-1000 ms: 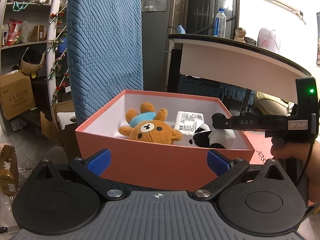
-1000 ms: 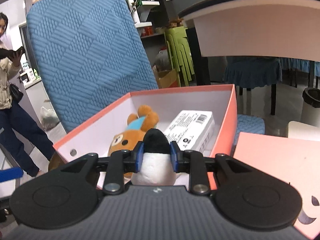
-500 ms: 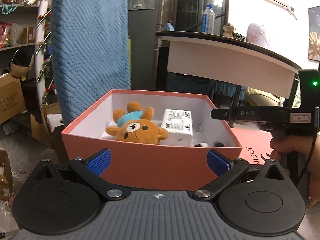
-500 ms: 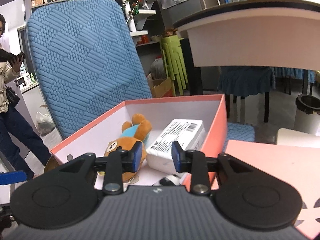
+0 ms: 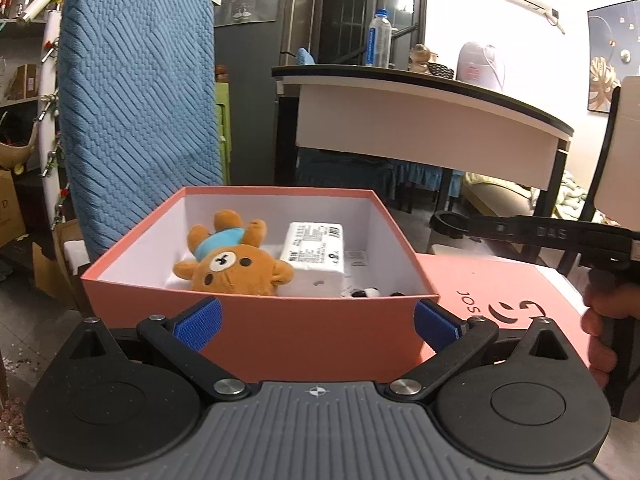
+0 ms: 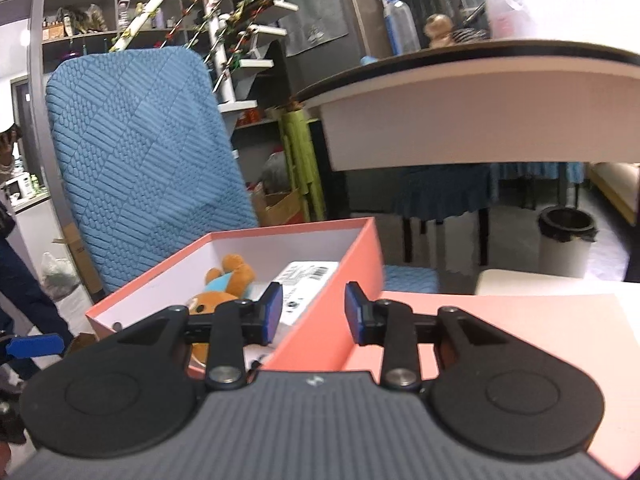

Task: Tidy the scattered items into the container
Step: 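Withdraw the right gripper from the box while the left gripper moves toward the pink lid, then move the left gripper onto the pink lid edge and grasp it, then grasp the pink lid edge with the right gripper beside the left gripper, then lift the pink lid with both grippers and swing it over the box, then lower the pink lid onto the box opening with both grippers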

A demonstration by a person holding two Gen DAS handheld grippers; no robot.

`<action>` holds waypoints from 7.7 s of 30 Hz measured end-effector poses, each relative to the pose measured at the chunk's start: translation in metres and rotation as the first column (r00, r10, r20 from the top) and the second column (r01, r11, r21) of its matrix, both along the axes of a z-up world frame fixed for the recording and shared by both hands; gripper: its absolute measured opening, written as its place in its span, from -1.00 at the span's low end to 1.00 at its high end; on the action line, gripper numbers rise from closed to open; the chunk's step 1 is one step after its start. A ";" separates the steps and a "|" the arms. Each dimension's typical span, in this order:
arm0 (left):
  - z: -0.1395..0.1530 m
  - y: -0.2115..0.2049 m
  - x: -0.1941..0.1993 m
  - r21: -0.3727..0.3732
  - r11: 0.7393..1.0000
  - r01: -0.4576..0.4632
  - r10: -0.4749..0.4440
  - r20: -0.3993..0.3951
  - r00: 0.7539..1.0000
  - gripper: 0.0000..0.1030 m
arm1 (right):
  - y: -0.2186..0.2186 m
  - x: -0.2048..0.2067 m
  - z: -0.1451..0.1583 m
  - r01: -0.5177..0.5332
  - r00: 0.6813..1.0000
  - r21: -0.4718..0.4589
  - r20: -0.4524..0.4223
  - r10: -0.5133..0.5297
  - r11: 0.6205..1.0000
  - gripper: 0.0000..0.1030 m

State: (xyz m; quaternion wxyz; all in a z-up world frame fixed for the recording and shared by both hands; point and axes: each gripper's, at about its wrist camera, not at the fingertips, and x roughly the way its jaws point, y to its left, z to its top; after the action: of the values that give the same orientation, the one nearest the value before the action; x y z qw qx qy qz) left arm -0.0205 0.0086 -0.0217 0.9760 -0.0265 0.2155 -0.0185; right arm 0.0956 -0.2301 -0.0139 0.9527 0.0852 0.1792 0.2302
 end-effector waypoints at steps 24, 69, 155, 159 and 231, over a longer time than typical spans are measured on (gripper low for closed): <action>-0.019 -0.038 -0.026 0.018 0.993 0.113 -0.114 0.076 0.991 0.99 | -0.068 -0.125 -0.028 0.205 0.971 0.004 0.124 -0.204 0.979 0.14; -0.120 -0.100 0.037 -0.089 0.950 0.299 -0.309 -0.137 0.941 1.00 | -0.205 -0.121 -0.148 0.379 0.924 0.161 -0.117 -0.364 0.911 1.00; -0.030 0.134 0.052 -0.584 0.787 0.201 -0.220 0.038 0.975 0.63 | -0.095 -0.028 -0.065 0.163 0.986 0.654 -0.140 -0.093 0.738 0.06; -0.039 0.155 0.055 -0.596 0.787 0.160 -0.193 0.008 0.981 0.65 | -0.067 -0.016 -0.077 0.136 0.989 0.646 -0.136 -0.062 0.751 0.06; -0.025 0.166 0.084 -0.037 0.995 -0.090 0.093 0.093 0.991 0.95 | 0.055 -0.016 -0.076 0.140 0.978 0.361 0.095 -0.185 0.922 -0.10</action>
State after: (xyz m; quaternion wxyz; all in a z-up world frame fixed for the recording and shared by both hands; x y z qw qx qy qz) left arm 0.0636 0.1745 -0.0471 0.9844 -0.0512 0.1671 0.0215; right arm 0.0796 -0.1748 -0.0896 0.9472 0.2544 0.0662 0.1836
